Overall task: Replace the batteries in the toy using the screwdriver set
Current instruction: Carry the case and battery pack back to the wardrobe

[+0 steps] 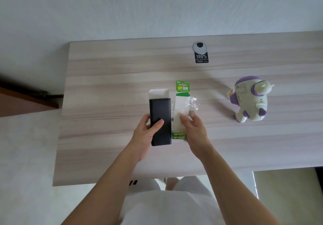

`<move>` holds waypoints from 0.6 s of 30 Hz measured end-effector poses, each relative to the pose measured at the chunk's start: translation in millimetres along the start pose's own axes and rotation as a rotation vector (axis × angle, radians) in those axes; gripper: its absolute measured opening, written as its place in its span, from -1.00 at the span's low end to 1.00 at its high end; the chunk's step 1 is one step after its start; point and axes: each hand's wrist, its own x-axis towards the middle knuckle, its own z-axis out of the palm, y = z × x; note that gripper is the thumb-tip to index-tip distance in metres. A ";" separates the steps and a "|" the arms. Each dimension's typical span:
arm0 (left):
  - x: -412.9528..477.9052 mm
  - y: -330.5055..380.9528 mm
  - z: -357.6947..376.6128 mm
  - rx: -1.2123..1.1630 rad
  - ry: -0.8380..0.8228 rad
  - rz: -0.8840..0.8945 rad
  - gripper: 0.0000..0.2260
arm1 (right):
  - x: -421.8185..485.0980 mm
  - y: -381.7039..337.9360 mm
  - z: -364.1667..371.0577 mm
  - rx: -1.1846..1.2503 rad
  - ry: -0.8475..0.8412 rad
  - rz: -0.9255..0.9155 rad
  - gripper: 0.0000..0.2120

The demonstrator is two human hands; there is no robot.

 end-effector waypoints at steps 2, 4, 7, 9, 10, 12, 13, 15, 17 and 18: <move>-8.3 13.6 5.0 -0.048 -0.031 -0.002 -0.75 | -7.5 -13.5 2.6 0.022 -0.013 -0.044 -0.85; -18.5 27.0 9.8 -0.090 -0.048 -0.003 -0.72 | -14.3 -26.6 3.8 0.024 -0.039 -0.087 -0.75; -31.4 42.7 13.9 -0.104 -0.074 -0.006 -0.73 | -22.9 -44.3 4.7 -0.001 -0.066 -0.126 -0.67; -37.9 52.2 14.4 -0.112 -0.077 0.012 -0.74 | -28.6 -56.0 5.5 -0.016 -0.088 -0.176 -0.71; -40.8 56.8 14.8 -0.116 -0.074 0.029 -0.76 | -31.2 -61.2 6.5 -0.017 -0.100 -0.199 -0.73; -46.5 66.0 15.7 -0.114 -0.077 0.062 -0.78 | -35.7 -66.9 11.6 -0.023 -0.093 -0.239 -0.80; -48.9 70.1 16.1 -0.107 -0.082 0.075 -0.80 | -36.5 -67.2 15.8 -0.027 -0.071 -0.253 -0.84; -52.3 77.8 16.0 -0.084 -0.086 0.099 -0.82 | -40.2 -67.0 28.3 -0.066 -0.015 -0.285 -0.90; -53.1 85.0 14.1 -0.070 -0.086 0.111 -0.82 | -43.1 -66.1 42.2 -0.180 0.053 -0.335 -0.89; -52.9 88.0 12.6 -0.066 -0.088 0.113 -0.81 | -44.7 -66.6 48.4 -0.237 0.085 -0.354 -0.88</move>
